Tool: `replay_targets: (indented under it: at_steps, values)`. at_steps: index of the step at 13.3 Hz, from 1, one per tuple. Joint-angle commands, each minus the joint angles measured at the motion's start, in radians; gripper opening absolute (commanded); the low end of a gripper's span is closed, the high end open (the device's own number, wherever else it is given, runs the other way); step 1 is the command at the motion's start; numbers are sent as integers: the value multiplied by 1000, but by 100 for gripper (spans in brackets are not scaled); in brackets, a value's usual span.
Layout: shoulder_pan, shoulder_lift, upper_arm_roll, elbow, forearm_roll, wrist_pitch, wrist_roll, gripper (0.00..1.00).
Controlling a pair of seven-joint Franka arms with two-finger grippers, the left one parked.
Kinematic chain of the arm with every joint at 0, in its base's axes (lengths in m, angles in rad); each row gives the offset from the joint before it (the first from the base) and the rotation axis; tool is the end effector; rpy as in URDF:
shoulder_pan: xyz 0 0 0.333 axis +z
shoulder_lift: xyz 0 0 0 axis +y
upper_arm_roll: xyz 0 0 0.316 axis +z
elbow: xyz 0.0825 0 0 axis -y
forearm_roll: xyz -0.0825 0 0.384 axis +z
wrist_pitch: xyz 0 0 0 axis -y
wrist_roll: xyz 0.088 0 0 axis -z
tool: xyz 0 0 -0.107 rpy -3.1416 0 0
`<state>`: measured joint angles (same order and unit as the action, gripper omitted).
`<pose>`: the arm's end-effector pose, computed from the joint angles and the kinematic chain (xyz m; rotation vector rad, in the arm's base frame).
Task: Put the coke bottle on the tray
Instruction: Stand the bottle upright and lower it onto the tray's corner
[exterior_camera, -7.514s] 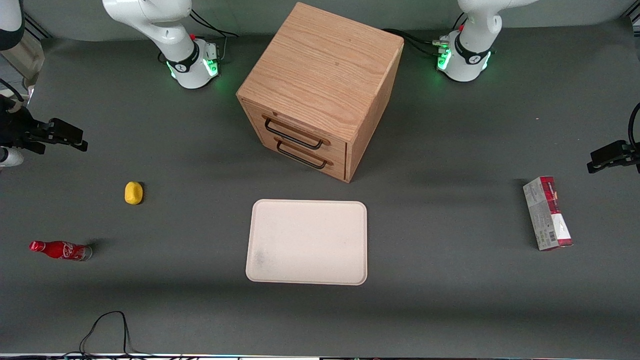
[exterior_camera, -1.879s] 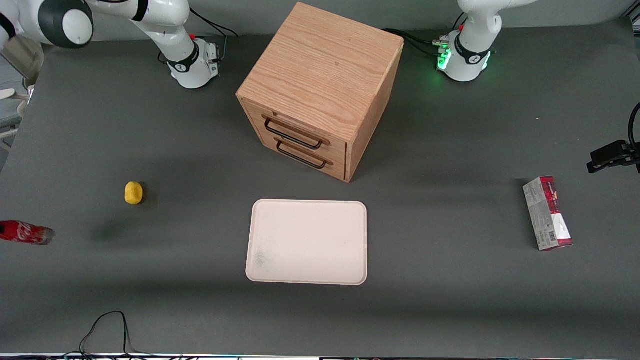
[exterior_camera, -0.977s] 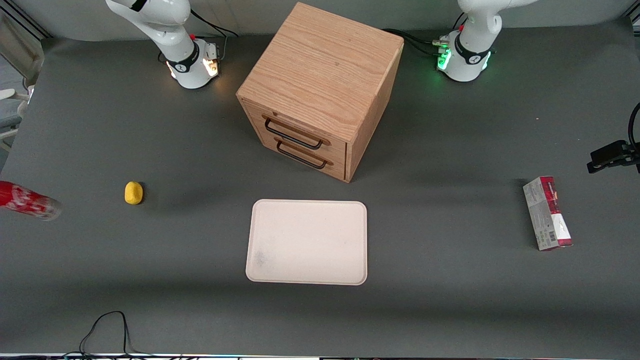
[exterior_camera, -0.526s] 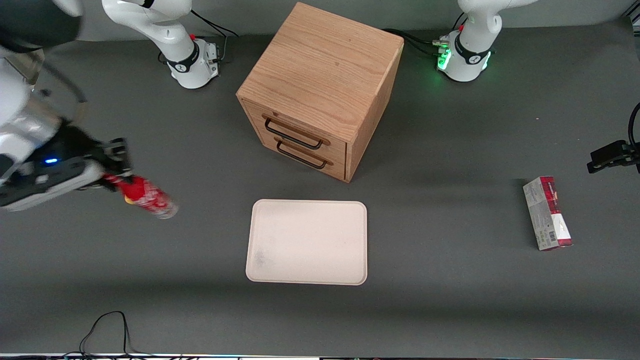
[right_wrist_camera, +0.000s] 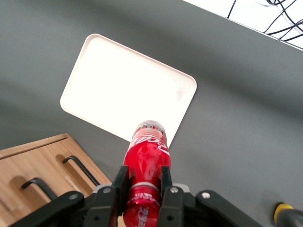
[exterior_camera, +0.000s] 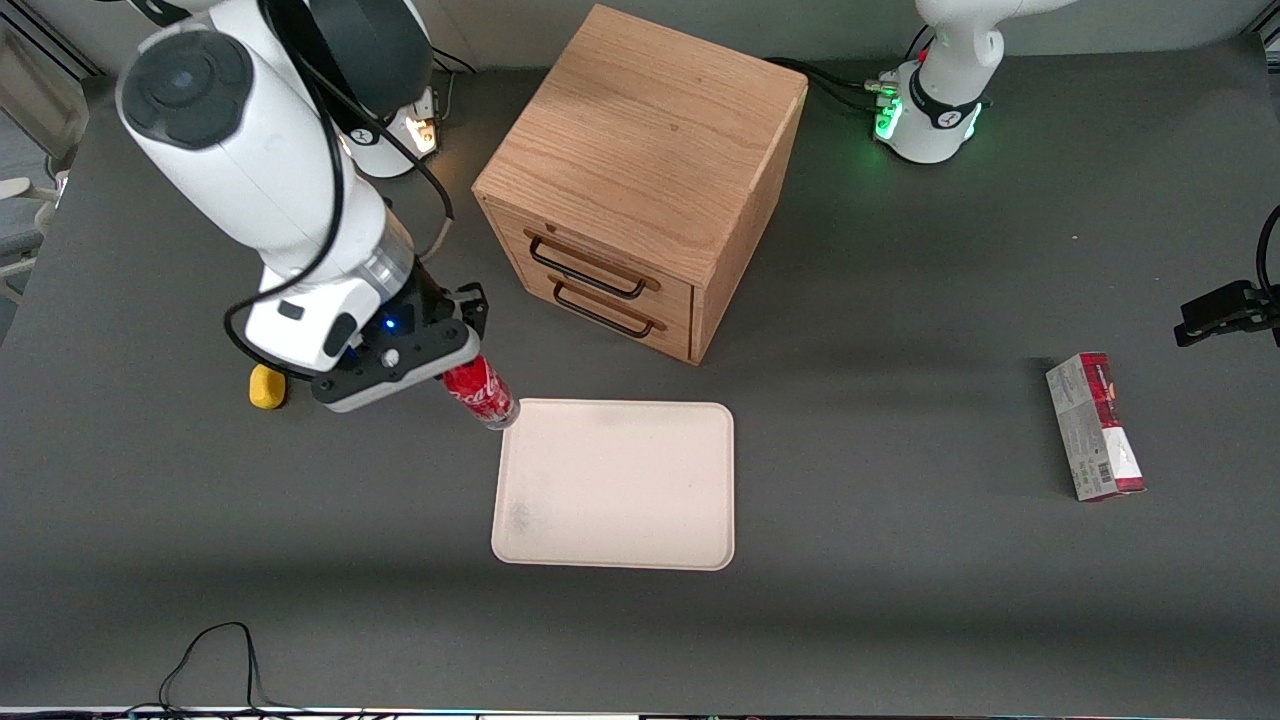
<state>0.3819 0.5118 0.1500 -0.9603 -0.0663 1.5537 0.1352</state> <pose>0.6191 0.3187 0.5909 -3.0519 -0.5720 -0.1234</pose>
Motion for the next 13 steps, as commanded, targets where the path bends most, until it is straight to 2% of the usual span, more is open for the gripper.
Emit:
replay_targets:
  at_steps: [1,8,13]
  values:
    - [-1,80,-17,44,-33,49,17,0]
    - [-14,325,-21,64,-46,198,20,0]
    - [-31,410,-21,64,-47,282,21,0]
